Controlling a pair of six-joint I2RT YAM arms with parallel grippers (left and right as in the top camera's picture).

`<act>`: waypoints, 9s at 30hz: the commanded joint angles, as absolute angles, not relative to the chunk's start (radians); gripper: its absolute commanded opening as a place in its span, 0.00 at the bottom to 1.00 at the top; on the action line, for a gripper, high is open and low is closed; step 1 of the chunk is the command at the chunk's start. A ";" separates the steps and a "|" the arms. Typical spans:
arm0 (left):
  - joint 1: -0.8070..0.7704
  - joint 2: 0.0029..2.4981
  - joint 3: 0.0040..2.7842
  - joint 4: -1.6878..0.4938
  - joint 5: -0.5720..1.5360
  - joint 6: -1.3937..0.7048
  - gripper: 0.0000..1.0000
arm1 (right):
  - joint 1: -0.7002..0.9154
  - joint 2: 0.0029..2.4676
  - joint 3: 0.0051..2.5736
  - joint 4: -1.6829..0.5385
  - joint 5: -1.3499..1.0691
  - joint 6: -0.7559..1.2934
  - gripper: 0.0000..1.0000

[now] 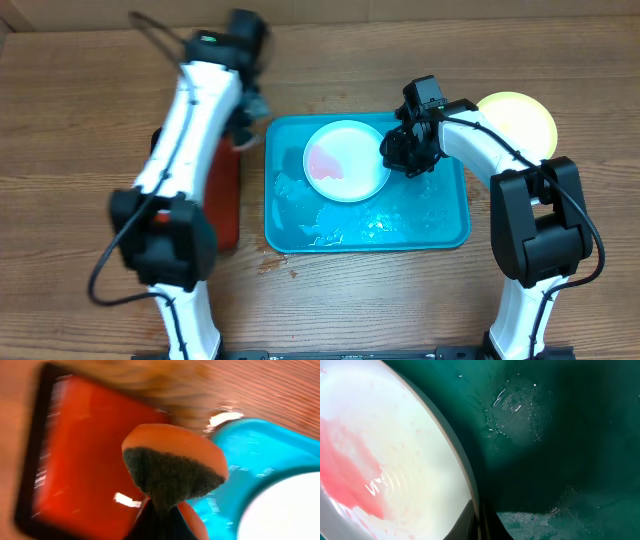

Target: Clean dirty plates on tray and stack at the side

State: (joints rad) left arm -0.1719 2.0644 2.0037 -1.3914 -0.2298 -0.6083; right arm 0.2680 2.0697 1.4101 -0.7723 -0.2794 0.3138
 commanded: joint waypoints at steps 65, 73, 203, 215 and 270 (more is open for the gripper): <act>0.216 1.879 1.784 -1.166 0.016 -0.599 1.00 | 0.860 1.858 1.634 -0.818 1.327 -0.171 0.04; 0.216 1.879 1.784 -1.166 0.016 -0.598 1.00 | 0.880 1.858 1.634 -0.719 1.398 -0.315 0.04; 0.216 1.879 1.784 -1.167 0.016 -0.599 1.00 | 0.056 0.030 0.105 -0.081 -0.181 0.126 1.00; 0.216 1.879 1.784 -1.167 0.016 -0.598 1.00 | 0.056 0.002 0.007 0.092 -0.070 0.130 1.00; 0.113 1.572 1.354 -0.736 0.102 -0.230 1.00 | 0.056 0.003 0.008 -0.084 -0.027 0.126 1.00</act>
